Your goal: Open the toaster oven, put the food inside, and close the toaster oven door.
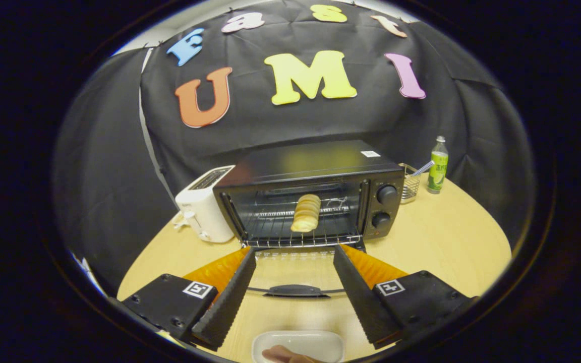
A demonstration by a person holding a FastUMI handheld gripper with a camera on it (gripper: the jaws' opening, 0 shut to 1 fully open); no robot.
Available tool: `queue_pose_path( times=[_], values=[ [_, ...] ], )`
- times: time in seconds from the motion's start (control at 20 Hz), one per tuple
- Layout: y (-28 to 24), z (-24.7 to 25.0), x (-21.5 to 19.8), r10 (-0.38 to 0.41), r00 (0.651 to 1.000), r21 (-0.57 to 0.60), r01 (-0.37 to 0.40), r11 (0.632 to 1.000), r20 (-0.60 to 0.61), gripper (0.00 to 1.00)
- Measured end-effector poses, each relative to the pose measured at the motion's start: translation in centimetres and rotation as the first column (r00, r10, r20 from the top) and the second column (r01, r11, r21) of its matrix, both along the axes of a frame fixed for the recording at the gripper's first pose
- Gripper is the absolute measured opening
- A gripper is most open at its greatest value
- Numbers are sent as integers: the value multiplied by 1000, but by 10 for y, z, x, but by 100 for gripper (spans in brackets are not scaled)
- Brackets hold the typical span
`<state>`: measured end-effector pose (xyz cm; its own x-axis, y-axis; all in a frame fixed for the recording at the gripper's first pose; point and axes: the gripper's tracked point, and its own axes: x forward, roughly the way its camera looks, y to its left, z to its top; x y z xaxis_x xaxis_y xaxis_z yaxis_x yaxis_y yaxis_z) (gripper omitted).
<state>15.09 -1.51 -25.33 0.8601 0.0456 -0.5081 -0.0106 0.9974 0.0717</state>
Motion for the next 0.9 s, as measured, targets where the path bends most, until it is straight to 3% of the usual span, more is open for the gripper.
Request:
queue_pose_path(
  times=[0.2,0.35,0.6,0.75,0.9],
  values=[
    [16,-37,-7,28,996,-68,-34,997,-88,100],
    [9,-68,-12,3,990,-131,-22,991,-144,100],
    [17,-116,-21,7,964,-30,-15,999,-266,100],
    [21,-116,-24,0,968,-26,-7,1000,-249,100],
    [17,-139,-35,-25,949,-52,9,999,-314,100]
  ],
)
